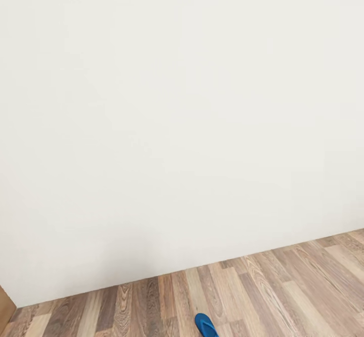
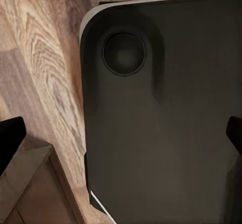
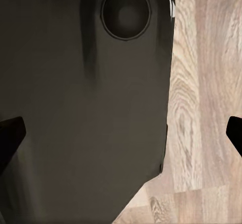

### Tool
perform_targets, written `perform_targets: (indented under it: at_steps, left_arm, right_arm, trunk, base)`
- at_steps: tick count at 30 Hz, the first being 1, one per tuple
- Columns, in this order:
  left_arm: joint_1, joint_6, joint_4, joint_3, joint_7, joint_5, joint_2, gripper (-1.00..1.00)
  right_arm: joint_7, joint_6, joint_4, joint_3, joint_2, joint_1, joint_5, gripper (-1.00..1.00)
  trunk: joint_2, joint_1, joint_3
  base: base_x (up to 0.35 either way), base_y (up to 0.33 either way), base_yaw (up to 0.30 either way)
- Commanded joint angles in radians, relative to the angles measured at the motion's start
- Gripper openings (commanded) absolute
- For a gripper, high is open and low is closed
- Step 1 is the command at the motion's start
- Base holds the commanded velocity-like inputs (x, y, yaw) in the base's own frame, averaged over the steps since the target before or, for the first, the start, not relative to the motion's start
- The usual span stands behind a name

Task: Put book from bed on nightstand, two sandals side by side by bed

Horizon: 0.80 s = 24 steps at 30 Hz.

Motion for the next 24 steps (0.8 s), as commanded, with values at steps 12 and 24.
perform_targets:
  at_steps: [12, 24]
  left_arm:
    - [0.001, -0.001, -0.002, -0.001, 0.0, -0.001, 0.0, 1.0]
    - [0.001, -0.001, -0.002, -0.001, 0.0, -0.001, 0.0, 1.0]
  right_arm:
    - [0.0, 0.0, -0.001, 0.0, 0.0, 0.0, -0.001, 1.0]
    - [0.0, 0.0, -0.001, 0.0, 0.0, 0.0, -0.001, 1.0]
  trunk:
    - [0.0, 0.0, -0.001]
    - [0.0, 0.0, -0.001]
  base:
    - [0.079, 0.054, -0.3]
    - [0.001, 0.001, -0.3]
